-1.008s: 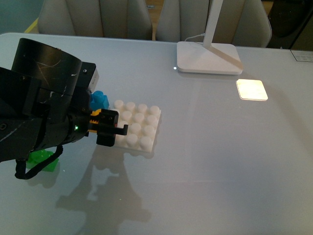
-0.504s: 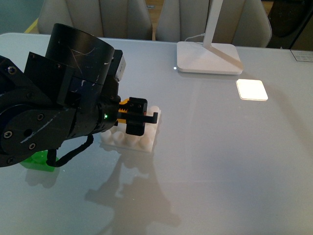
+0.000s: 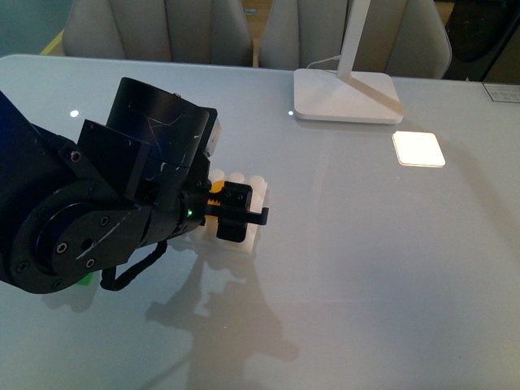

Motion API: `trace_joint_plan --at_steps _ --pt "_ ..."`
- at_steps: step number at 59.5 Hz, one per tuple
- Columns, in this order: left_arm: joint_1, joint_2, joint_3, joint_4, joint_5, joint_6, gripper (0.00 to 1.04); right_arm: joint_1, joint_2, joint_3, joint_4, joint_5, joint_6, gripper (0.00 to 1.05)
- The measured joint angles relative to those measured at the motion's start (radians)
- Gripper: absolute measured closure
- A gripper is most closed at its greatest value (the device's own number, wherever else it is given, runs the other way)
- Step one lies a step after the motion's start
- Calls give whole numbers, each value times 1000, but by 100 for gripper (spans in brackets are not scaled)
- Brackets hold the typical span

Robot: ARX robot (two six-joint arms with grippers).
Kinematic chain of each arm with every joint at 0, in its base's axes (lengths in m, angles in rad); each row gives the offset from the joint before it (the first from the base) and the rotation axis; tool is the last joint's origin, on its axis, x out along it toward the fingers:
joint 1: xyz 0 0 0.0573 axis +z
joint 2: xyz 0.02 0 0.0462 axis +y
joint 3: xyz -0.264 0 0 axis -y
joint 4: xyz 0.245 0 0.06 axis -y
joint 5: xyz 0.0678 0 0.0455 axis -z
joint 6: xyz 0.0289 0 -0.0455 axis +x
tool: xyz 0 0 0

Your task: Insert yellow block into base center

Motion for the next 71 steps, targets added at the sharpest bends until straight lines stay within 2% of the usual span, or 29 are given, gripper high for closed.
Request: trace_joint_plan --at_steps 71 --pt "6 72 51 6 -30 68 42 0 0 0 0 0 0 9"
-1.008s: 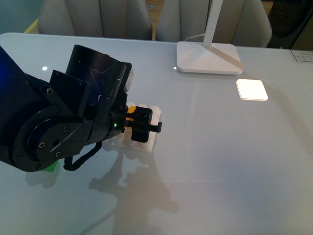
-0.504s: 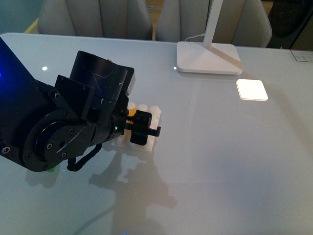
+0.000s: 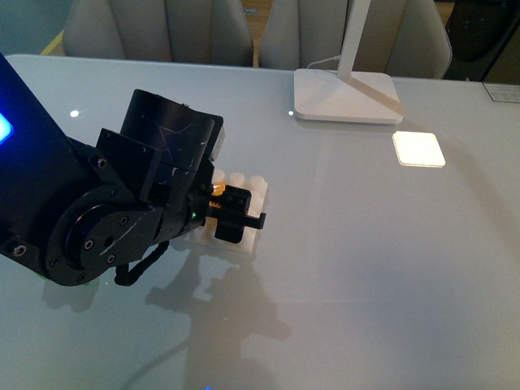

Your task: Insert yellow block into base center

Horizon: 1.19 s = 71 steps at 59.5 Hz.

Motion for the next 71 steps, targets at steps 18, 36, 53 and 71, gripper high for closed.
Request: trace_joint_plan --at_steps 18,36,53,71 --pt "-11 17 8 2 -23 10 42 0 0 0 0 0 0 9" --pt "-20 27 19 1 -37 28 42 0 0 0 0 0 0 9" --pt "-21 37 56 -74 -36 76 42 0 0 0 0 0 0 9" --pt "-7 38 93 -146 -35 112 42 0 0 0 0 0 0 9"
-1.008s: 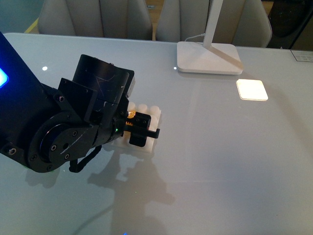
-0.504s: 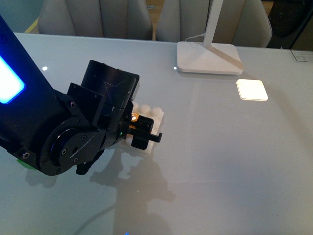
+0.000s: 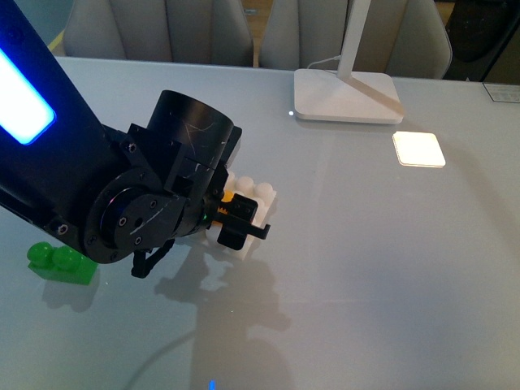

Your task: Insert yellow block into base center

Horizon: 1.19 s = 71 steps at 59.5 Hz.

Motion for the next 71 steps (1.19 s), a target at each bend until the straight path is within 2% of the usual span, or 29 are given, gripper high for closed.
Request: trace_joint_plan --at_steps 28,71 --pt "19 19 79 -140 19 -13 42 0 0 0 0 0 0 9" --pt "33 52 118 -217 6 -65 43 0 0 0 0 0 0 9"
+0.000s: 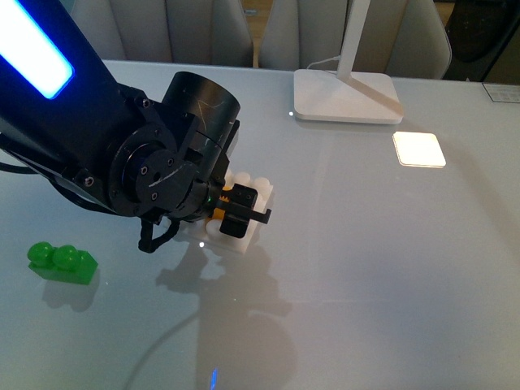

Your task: Insert yellow block into base center

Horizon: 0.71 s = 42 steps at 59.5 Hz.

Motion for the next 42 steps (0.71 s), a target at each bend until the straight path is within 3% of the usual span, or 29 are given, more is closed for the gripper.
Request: trace_joint_plan --at_steps 42 --pt "10 -2 9 -24 -6 -49 42 0 0 0 0 0 0 9"
